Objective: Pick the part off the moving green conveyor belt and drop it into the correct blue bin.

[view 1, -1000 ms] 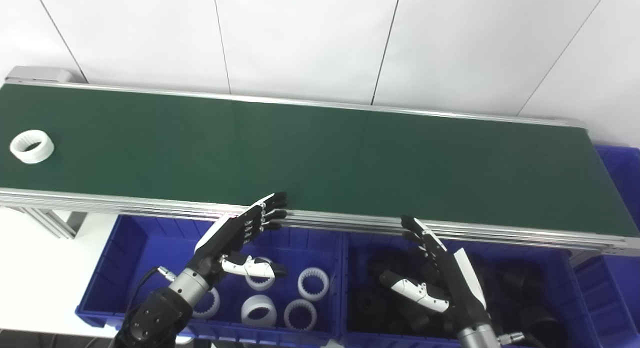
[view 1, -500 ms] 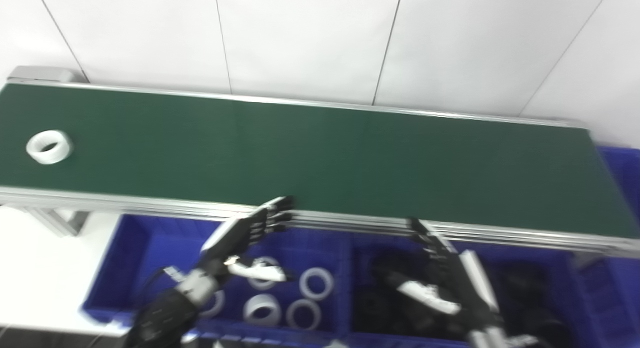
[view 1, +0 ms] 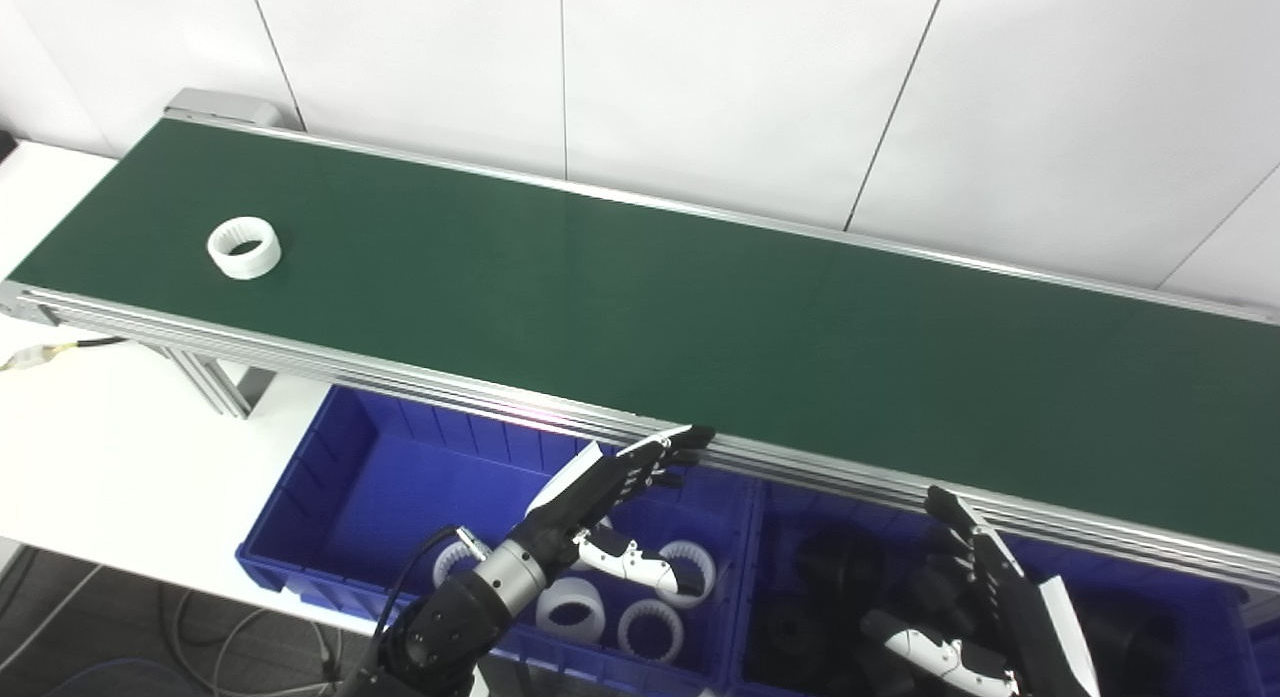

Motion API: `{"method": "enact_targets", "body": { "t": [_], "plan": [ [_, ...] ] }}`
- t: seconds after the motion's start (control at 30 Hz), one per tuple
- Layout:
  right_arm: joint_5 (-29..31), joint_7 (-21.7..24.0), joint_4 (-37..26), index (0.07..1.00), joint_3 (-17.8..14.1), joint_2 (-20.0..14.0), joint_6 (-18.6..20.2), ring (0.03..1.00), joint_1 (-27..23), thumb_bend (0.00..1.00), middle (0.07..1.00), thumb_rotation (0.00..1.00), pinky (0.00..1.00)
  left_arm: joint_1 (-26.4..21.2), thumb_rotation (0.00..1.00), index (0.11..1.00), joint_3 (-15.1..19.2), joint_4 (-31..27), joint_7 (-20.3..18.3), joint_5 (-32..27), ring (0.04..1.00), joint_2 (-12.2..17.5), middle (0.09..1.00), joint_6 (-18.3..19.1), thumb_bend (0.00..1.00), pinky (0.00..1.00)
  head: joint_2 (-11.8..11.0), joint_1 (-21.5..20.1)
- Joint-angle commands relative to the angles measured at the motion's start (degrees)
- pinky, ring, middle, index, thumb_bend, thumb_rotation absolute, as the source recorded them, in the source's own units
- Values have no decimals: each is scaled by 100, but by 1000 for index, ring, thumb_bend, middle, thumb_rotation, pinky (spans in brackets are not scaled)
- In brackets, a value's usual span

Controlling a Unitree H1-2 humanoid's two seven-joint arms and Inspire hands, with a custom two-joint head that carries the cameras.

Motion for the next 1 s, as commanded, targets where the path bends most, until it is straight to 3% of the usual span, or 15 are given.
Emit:
{"method": "enact_targets", "body": {
  "t": [0.0,0.43,0.97],
  "plan": [
    [-6,-73,-191,893,-16,-8,-276,834,6,668,888,276,733,-103,212,904,-13,-1,56,-39,899,3,927,-276,942,827,-4,6],
    [-57,-127,151,882,51,41,-514,838,-45,679,883,265,745,-191,194,906,-2,480,26,-98,900,43,932,-611,937,828,-541,-114],
    [-36,-108,256,886,37,27,-550,849,-53,687,887,308,761,-245,198,905,-8,672,77,-13,902,14,931,-799,945,843,-539,-136]
  ]
}}
